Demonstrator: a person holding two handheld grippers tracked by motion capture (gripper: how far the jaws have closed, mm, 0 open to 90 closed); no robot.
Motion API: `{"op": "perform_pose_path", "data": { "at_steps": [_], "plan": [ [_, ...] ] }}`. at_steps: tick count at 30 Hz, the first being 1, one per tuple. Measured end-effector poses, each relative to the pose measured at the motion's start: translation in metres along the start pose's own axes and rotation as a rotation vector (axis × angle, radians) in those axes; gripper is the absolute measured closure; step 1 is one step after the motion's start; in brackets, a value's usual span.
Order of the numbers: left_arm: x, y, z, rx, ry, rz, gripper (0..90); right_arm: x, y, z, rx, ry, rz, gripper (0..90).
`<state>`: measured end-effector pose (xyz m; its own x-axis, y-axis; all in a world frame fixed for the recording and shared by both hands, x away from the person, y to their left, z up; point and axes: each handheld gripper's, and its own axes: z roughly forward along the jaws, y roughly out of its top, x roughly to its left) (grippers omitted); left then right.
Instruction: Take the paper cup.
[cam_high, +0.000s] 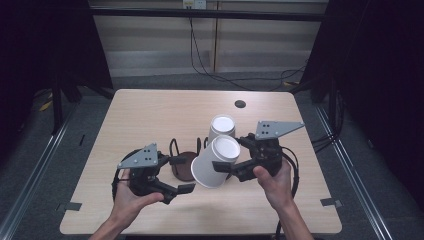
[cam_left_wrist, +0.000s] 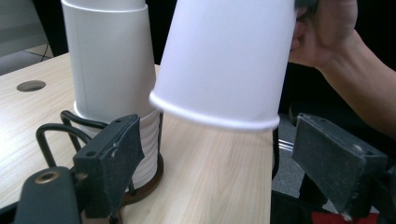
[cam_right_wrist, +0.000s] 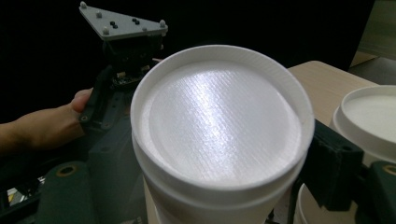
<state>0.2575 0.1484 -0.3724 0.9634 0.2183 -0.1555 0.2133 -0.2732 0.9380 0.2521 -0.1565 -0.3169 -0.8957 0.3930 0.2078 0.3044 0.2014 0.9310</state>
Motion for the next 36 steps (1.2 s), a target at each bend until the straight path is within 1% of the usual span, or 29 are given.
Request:
{"op": "perform_pose_path", "data": {
  "at_steps": [2, 3, 4, 5, 6, 7, 8, 10, 11, 12, 13, 14, 18, 20, 21, 22, 25, 28, 29, 31, 33, 36],
  "plan": [
    [0.0, 0.0, 0.003, 0.004, -0.004, 0.004, 15.8, 0.0, -0.002, 0.002, 0.004, 0.004, 0.001, 22.9],
    [0.0, 0.0, 0.004, 0.006, 0.008, 0.01, 15.7, -0.001, -0.004, 0.005, 0.012, 0.012, 0.006, 23.0],
    [0.0, -0.001, 0.005, -0.005, 0.025, 0.021, 15.7, -0.001, -0.004, 0.005, 0.012, 0.012, 0.006, 23.0],
    [0.001, -0.004, 0.006, -0.013, 0.016, 0.02, 15.7, -0.001, -0.006, 0.006, 0.018, 0.011, 0.005, 23.0],
    [0.004, -0.006, 0.008, 0.0, -0.004, 0.002, 15.7, -0.004, -0.009, 0.008, 0.019, 0.021, 0.016, 23.1],
    [0.004, -0.006, 0.008, 0.0, -0.004, 0.002, 15.7, -0.004, -0.009, 0.008, 0.019, 0.021, 0.016, 23.1],
    [0.004, -0.008, 0.008, 0.001, 0.017, 0.006, 15.8, -0.007, -0.012, 0.01, 0.02, 0.027, 0.029, 23.1],
    [0.005, -0.009, 0.008, -0.002, 0.022, 0.009, 15.8, -0.009, -0.013, 0.012, 0.023, 0.032, 0.031, 23.1],
    [0.006, -0.009, 0.009, -0.002, 0.015, 0.011, 15.7, -0.01, -0.016, 0.016, 0.032, 0.04, 0.04, 23.2],
    [0.006, -0.009, 0.009, -0.002, 0.015, 0.011, 15.7, -0.01, -0.016, 0.016, 0.032, 0.04, 0.04, 23.2],
    [0.007, -0.01, 0.01, -0.003, 0.03, 0.005, 15.7, -0.01, -0.017, 0.018, 0.036, 0.042, 0.041, 23.2],
    [0.007, -0.01, 0.012, 0.002, 0.03, -0.001, 15.7, -0.01, -0.018, 0.021, 0.041, 0.051, 0.041, 23.2],
    [0.005, -0.013, 0.018, 0.017, 0.002, 0.011, 15.7, -0.008, -0.02, 0.029, 0.058, 0.069, 0.04, 23.3],
    [0.006, -0.015, 0.019, 0.019, -0.006, 0.003, 15.2, -0.008, -0.022, 0.032, 0.065, 0.071, 0.042, 23.4],
    [0.006, -0.017, 0.02, 0.016, -0.019, 0.003, 15.4, -0.008, -0.022, 0.033, 0.068, 0.072, 0.044, 23.4],
    [0.007, -0.018, 0.021, 0.029, -0.026, 0.008, 14.8, -0.008, -0.024, 0.035, 0.07, 0.081, 0.045, 23.4],
    [0.01, -0.02, 0.025, 0.048, -0.043, -0.012, 13.8, -0.009, -0.026, 0.038, 0.075, 0.083, 0.051, 23.5],
    [0.013, -0.022, 0.028, 0.044, -0.054, -0.016, 10.5, -0.009, -0.027, 0.042, 0.081, 0.088, 0.057, 23.5],
    [0.013, -0.024, 0.031, 0.055, -0.055, -0.015, 9.2, -0.009, -0.027, 0.042, 0.081, 0.091, 0.058, 23.5],
    [0.014, -0.025, 0.032, 0.053, -0.062, -0.014, 7.2, -0.009, -0.027, 0.043, 0.082, 0.09, 0.057, 23.5],
    [0.013, -0.024, 0.035, 0.056, -0.066, -0.01, 6.9, -0.009, -0.028, 0.044, 0.08, 0.1, 0.061, 23.6],
    [0.011, -0.024, 0.038, 0.063, -0.065, 0.003, 6.8, -0.008, -0.028, 0.046, 0.086, 0.101, 0.06, 23.5]
  ]
}}
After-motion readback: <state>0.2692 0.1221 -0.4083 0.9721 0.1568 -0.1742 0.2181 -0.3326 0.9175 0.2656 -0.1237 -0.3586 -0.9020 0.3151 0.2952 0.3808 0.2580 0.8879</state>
